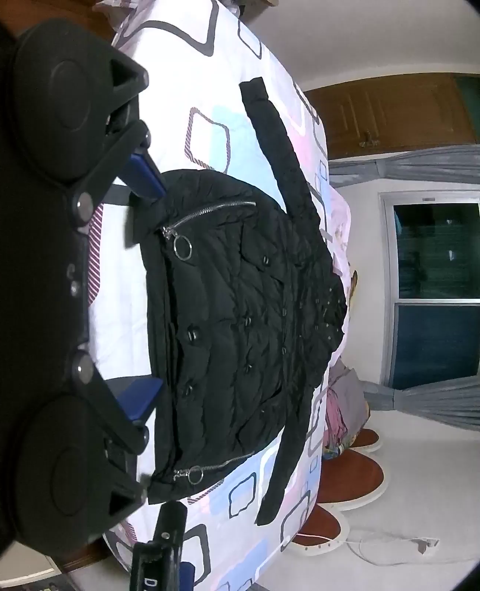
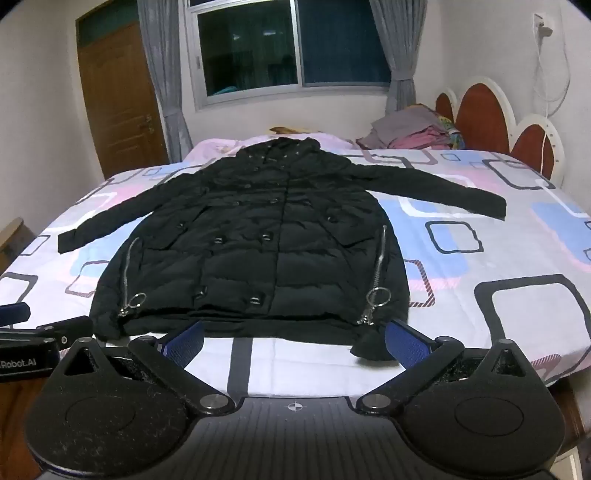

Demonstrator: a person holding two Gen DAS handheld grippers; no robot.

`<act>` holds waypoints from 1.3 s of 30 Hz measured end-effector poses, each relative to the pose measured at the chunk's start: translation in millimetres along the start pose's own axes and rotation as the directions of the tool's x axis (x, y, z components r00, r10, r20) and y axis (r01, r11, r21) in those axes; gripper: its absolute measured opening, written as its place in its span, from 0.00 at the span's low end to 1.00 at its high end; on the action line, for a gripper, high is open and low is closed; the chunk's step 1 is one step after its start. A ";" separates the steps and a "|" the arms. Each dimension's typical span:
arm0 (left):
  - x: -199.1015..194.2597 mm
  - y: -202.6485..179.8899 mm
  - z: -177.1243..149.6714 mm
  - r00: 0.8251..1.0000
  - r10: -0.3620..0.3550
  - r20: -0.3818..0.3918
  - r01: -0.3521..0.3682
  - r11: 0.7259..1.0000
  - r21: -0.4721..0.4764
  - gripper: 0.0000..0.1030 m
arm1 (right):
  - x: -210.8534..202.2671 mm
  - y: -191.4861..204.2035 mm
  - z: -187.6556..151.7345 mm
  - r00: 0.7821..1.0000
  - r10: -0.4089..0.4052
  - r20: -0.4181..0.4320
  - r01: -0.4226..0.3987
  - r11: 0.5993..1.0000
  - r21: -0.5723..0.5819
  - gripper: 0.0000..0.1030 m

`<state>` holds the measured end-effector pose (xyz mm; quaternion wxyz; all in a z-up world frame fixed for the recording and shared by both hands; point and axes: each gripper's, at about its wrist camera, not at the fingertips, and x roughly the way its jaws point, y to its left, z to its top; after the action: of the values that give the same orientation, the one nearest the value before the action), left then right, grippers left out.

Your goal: Fold large clothes

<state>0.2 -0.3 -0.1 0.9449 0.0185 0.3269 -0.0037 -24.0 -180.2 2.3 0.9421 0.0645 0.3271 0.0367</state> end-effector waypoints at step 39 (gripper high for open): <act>-2.1 -0.1 6.2 1.000 -0.005 0.009 0.005 1.000 -0.007 1.00 | -5.2 4.6 3.4 1.000 0.002 0.012 -0.002 1.000 -0.005 1.00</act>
<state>2.3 -0.7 6.0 0.9464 0.0144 0.3227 -0.0051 -26.1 -176.5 8.8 0.9441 0.0628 0.3213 0.0381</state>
